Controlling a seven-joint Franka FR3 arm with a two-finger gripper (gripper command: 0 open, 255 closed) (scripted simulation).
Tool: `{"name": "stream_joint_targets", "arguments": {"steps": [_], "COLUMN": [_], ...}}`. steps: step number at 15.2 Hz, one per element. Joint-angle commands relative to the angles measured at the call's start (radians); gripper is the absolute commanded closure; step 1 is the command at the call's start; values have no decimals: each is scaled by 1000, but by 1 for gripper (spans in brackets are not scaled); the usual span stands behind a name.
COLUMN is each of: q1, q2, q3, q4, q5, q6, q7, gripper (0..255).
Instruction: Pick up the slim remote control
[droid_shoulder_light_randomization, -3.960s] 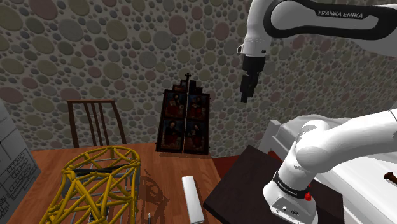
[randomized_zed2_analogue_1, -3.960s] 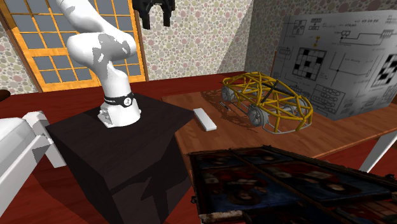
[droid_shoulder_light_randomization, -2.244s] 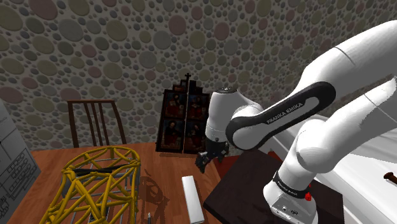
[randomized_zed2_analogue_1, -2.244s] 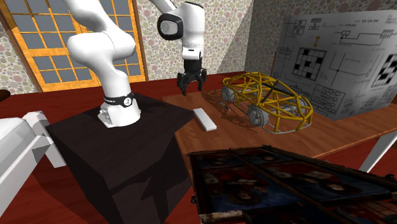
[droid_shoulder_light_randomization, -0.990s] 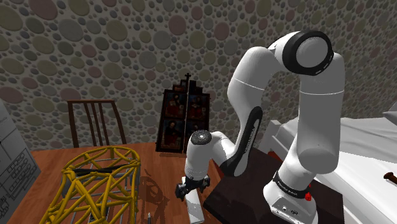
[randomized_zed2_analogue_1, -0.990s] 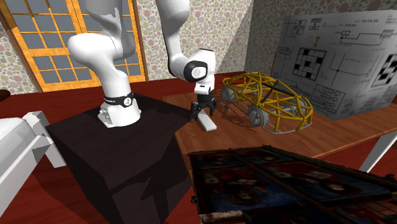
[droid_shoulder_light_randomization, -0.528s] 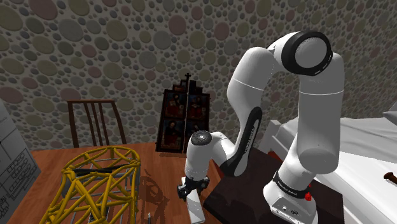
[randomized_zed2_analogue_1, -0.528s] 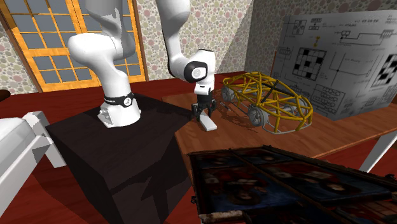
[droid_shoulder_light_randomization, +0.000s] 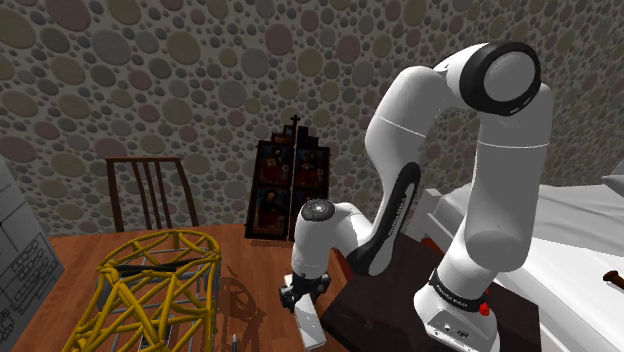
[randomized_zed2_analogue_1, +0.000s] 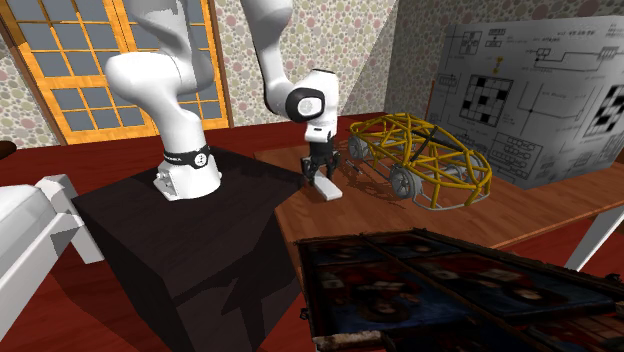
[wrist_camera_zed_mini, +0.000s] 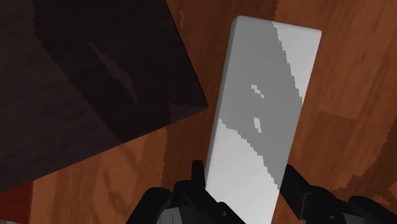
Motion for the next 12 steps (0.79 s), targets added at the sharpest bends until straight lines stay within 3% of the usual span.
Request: {"name": "stream_joint_targets", "arguments": {"steps": [1,10,12], "q1": [-49,-206,-201], "q2": [-38,-234,-238], "q3": [62,302,299], "q4": [-10,-51,-51], "q5": [73,463,471], "q6": [-24,-121,-123], "q7": [-58,-342,-348], "gripper": [255,255,255]}}
